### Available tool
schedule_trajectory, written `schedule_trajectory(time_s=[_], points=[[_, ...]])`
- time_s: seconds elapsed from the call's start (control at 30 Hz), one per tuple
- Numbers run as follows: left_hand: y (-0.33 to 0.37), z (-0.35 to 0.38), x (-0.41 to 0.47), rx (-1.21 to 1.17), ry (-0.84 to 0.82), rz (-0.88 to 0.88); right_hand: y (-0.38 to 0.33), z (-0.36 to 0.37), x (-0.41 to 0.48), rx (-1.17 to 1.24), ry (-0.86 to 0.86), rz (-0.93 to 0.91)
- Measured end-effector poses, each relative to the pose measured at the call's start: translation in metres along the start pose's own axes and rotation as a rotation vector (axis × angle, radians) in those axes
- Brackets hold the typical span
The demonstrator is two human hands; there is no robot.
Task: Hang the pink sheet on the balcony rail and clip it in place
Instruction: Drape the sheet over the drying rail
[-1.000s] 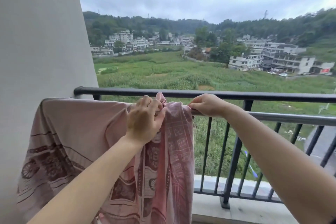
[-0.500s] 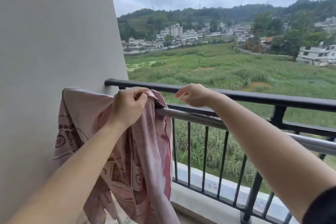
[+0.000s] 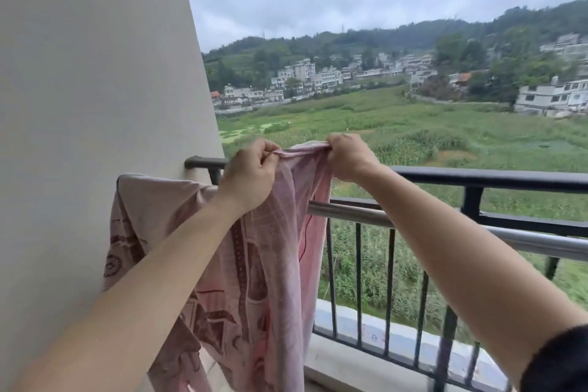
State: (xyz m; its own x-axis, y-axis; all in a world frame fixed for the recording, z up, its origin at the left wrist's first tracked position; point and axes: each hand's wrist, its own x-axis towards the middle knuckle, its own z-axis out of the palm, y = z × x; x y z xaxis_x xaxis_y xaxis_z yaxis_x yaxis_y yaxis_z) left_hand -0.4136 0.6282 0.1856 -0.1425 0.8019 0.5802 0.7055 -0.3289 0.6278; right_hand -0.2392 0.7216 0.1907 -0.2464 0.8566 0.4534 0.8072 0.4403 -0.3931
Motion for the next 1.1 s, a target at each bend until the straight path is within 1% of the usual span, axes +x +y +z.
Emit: schedule_trajectory(time_s=[0.07,0.1,0.2,0.23,0.27,0.3,0.33,0.4,0.43,0.47,0.5,0.53,0.57,0.6,0.67,0.7,0.77,0.8,0.87,0.93,1.0,1.1], points=[[0.002,0.018,-0.010,-0.187,-0.123,-0.061,0.017,-0.019,-0.007,0.005,0.102,0.043],[0.006,0.029,-0.015,-0.281,-0.170,-0.055,0.027,-0.029,-0.015,-0.027,0.153,0.043],[0.029,0.058,-0.030,-0.419,-0.301,0.066,0.061,-0.060,-0.046,-0.212,0.281,0.044],[0.039,0.067,-0.034,-0.435,-0.341,0.103,0.071,-0.070,-0.058,-0.239,0.298,0.080],[0.050,0.074,-0.039,-0.450,-0.372,0.140,0.083,-0.078,-0.067,-0.195,0.294,0.159],[0.058,0.081,-0.042,-0.432,-0.390,0.179,0.094,-0.087,-0.077,-0.070,0.282,0.261],[0.064,0.088,-0.045,-0.382,-0.383,0.228,0.104,-0.095,-0.087,0.132,0.266,0.387],[0.068,0.102,-0.046,-0.181,-0.339,0.337,0.120,-0.111,-0.114,0.580,0.290,0.616],[0.067,0.110,-0.045,-0.047,-0.339,0.384,0.125,-0.119,-0.129,0.727,0.332,0.680],[0.066,0.118,-0.045,0.097,-0.367,0.419,0.132,-0.126,-0.144,0.821,0.374,0.724],[0.065,0.126,-0.046,0.210,-0.408,0.434,0.137,-0.133,-0.158,0.854,0.382,0.756],[0.065,0.135,-0.047,0.264,-0.445,0.434,0.140,-0.142,-0.173,0.868,0.359,0.784],[0.066,0.141,-0.049,0.247,-0.474,0.424,0.142,-0.149,-0.186,0.896,0.322,0.796],[0.068,0.146,-0.051,0.182,-0.481,0.412,0.146,-0.157,-0.200,0.948,0.286,0.794],[0.071,0.153,-0.056,0.023,-0.434,0.369,0.149,-0.169,-0.226,0.963,0.303,0.783],[0.072,0.155,-0.059,-0.032,-0.403,0.350,0.154,-0.174,-0.236,0.976,0.337,0.800],[0.075,0.155,-0.067,-0.078,-0.346,0.325,0.163,-0.182,-0.251,1.021,0.419,0.833],[0.079,0.155,-0.072,-0.079,-0.312,0.326,0.168,-0.186,-0.255,1.058,0.434,0.846],[0.093,0.154,-0.082,-0.070,-0.232,0.349,0.176,-0.192,-0.260,1.065,0.350,0.871],[0.108,0.155,-0.089,-0.068,-0.134,0.344,0.185,-0.194,-0.263,0.992,0.281,0.843],[0.125,0.160,-0.094,-0.056,-0.037,0.330,0.199,-0.202,-0.268,0.907,0.313,0.786],[0.144,0.172,-0.104,-0.009,0.032,0.315,0.227,-0.224,-0.282,0.932,0.362,0.763]])
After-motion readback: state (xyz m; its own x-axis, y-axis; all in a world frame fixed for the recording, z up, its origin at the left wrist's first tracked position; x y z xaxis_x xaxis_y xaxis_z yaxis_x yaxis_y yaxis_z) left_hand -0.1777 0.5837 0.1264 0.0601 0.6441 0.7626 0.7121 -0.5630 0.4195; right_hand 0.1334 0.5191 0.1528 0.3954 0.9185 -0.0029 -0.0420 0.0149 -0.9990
